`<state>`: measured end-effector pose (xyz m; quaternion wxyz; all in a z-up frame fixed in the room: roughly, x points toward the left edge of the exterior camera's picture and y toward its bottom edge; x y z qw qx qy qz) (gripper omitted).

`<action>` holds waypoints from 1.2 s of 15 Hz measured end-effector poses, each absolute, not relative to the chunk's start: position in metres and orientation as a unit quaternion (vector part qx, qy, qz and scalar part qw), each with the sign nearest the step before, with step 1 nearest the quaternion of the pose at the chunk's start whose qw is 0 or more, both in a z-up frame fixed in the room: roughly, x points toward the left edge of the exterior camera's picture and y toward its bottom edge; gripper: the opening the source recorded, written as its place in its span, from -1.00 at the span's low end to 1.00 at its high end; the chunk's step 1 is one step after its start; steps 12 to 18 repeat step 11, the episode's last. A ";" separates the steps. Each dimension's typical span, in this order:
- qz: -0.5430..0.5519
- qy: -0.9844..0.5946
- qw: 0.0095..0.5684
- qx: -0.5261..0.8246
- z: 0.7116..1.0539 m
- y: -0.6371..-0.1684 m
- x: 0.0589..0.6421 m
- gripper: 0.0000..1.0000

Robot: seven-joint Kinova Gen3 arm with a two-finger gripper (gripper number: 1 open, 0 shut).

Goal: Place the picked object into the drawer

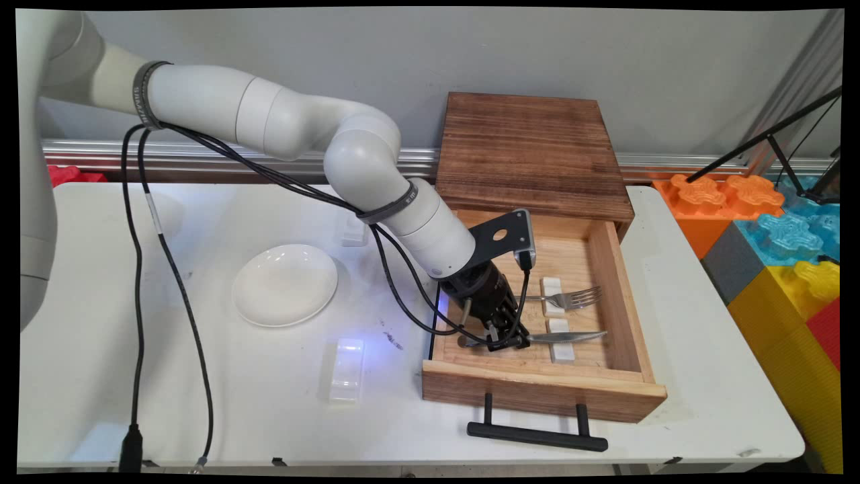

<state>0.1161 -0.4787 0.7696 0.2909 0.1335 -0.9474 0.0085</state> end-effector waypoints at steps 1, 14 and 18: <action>0.007 -0.947 0.292 0.133 0.768 -0.479 0.116 -1.00; 0.007 -0.945 0.306 0.111 0.772 -0.479 0.118 1.00; 0.007 -0.945 0.306 0.111 0.772 -0.479 0.118 1.00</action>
